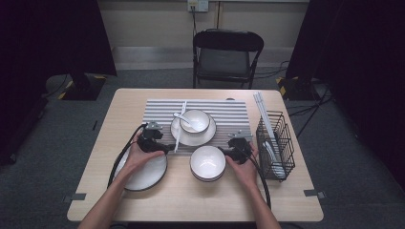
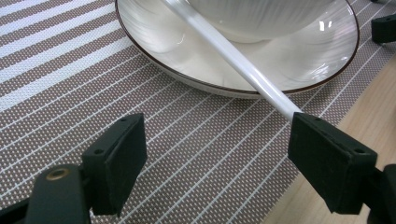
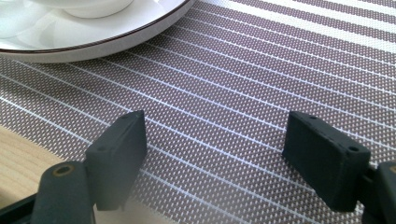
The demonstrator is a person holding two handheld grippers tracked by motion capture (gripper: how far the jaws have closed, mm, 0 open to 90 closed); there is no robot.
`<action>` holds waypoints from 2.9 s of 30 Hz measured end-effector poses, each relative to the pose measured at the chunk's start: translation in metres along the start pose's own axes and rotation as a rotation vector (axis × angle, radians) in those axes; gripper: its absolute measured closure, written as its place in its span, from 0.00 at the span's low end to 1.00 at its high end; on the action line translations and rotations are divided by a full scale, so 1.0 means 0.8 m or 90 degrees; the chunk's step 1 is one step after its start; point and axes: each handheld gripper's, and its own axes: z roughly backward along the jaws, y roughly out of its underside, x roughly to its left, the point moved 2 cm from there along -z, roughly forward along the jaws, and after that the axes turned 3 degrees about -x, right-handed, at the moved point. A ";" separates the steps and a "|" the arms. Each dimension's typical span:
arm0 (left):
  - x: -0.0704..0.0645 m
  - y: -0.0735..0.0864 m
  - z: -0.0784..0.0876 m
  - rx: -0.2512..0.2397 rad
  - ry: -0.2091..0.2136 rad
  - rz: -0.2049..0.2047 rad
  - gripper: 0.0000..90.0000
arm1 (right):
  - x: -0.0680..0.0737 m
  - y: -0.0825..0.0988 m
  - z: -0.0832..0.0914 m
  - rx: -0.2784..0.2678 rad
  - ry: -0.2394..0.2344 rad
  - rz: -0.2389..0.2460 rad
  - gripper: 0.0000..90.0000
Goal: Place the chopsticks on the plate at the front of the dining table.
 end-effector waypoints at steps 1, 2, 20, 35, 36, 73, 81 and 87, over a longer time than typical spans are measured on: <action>0.000 0.000 0.000 0.001 0.002 0.004 0.21 | 0.000 0.000 0.000 0.000 0.000 0.001 0.23; 0.000 0.000 0.000 0.002 0.000 0.001 0.21 | 0.000 0.000 0.000 0.000 0.000 0.000 0.23; -0.001 -0.001 0.000 -0.008 0.001 -0.001 0.20 | 0.000 0.000 0.000 0.000 0.000 0.001 0.23; -0.001 -0.002 0.007 -0.009 0.003 -0.003 0.20 | 0.000 0.000 0.000 0.000 0.000 0.001 0.23; -0.003 -0.003 0.009 -0.013 0.010 0.004 0.20 | 0.000 0.000 0.000 0.000 0.000 0.001 0.23; -0.028 0.001 0.012 0.018 0.045 -0.026 0.18 | 0.000 0.000 0.000 0.000 0.000 0.001 0.23; -0.027 0.000 0.014 0.018 0.044 -0.030 0.19 | 0.000 0.000 0.000 0.000 0.000 0.001 0.23; -0.022 0.001 0.013 0.011 0.037 -0.019 0.19 | 0.000 0.000 0.000 0.000 0.000 0.001 0.23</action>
